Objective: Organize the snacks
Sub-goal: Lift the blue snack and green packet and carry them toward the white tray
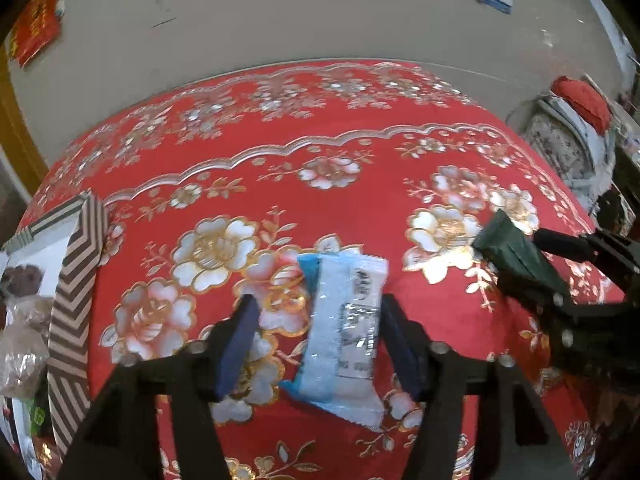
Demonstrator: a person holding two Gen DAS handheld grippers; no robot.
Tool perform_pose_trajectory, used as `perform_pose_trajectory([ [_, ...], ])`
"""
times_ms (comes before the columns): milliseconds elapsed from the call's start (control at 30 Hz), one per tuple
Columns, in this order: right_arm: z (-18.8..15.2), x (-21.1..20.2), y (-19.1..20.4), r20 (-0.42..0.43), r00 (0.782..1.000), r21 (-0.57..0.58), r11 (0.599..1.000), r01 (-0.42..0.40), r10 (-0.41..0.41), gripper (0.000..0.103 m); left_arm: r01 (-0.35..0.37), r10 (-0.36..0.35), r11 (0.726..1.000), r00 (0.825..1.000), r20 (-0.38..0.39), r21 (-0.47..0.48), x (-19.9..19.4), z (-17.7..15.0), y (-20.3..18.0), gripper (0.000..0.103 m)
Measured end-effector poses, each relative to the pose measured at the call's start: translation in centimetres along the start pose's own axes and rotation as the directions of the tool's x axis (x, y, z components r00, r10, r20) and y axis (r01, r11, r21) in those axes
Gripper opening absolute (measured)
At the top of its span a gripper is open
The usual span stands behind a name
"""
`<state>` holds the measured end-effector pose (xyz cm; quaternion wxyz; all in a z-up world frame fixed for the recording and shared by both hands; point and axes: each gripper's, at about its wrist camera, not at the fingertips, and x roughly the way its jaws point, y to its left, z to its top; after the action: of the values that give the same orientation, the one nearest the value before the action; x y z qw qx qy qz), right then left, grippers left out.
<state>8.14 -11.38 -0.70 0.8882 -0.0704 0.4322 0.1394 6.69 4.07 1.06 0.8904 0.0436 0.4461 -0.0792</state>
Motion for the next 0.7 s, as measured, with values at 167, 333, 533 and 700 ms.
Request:
perform_pose_trajectory([
  [167,-0.3,-0.5,-0.8,0.018,1.0,0.03,1.0,0.004,-0.005,0.043,0.017,-0.017,1.0,1.0,-0.009,0.023,-0.3,0.1,-1.0,0.031],
  [333,-0.2,-1.8,-0.8,0.093,0.996,0.036,0.999,-0.018,0.014,0.042,0.036,-0.036,0.999,0.999,0.014,-0.006,-1.1,-0.3,-0.6,0.031],
  [533,-0.1,-2.2,-0.1,0.119,0.993,0.012,1.0,0.008,-0.01,0.042,0.04,-0.04,0.999,0.998,0.056,0.0,-3.4,-0.1,-0.2,0.031],
  [700,0.1,-2.1,0.5,0.119,0.991,0.007,0.998,0.058,-0.058,0.042,0.03,-0.031,1.0,0.996,0.081,0.007,-5.3,-0.7,0.4,0.031],
])
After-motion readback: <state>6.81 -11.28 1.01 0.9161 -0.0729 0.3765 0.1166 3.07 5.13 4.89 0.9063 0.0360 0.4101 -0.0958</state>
